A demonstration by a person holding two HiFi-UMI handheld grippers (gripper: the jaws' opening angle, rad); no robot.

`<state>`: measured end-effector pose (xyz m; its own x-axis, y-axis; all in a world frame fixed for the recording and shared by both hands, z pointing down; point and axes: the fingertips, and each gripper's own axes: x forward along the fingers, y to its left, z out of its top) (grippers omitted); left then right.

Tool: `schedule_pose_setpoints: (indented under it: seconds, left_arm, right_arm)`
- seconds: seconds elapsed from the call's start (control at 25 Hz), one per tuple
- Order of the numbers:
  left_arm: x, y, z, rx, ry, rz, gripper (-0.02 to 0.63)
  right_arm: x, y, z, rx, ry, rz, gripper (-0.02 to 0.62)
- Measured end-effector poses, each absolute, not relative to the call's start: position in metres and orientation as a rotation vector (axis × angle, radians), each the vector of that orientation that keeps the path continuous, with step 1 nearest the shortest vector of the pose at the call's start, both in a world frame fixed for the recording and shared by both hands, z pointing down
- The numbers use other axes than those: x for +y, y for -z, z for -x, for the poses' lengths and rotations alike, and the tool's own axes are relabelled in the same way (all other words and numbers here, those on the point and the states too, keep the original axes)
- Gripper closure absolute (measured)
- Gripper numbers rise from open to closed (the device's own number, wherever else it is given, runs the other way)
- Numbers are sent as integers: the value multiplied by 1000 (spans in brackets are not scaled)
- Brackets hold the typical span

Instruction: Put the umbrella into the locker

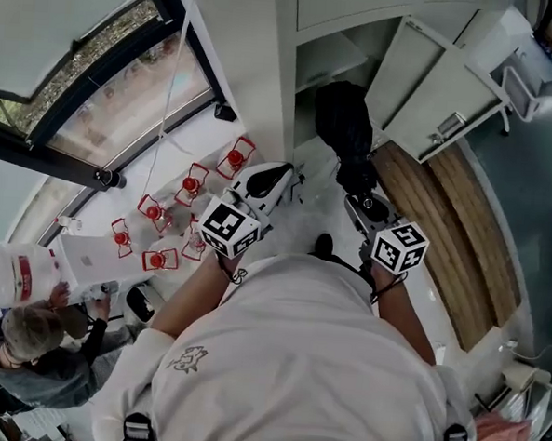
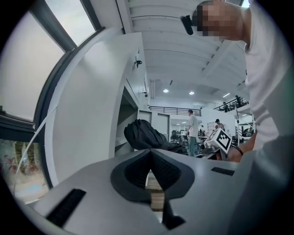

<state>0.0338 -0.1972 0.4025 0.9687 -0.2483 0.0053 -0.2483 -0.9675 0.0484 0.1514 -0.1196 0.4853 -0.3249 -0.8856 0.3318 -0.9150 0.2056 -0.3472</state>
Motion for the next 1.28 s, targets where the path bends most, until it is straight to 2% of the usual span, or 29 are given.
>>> schedule_pose_setpoints:
  seconds: [0.4, 1.28]
  left_arm:
    - [-223, -410, -98, -641, 7, -3021, 595]
    - [-254, -454, -133, -847, -83, -2924, 595]
  right_arm:
    - [-156, -499, -214, -2489, -759, -1501, 457]
    - [-174, -568, -256, -2418, -844, -1222, 456]
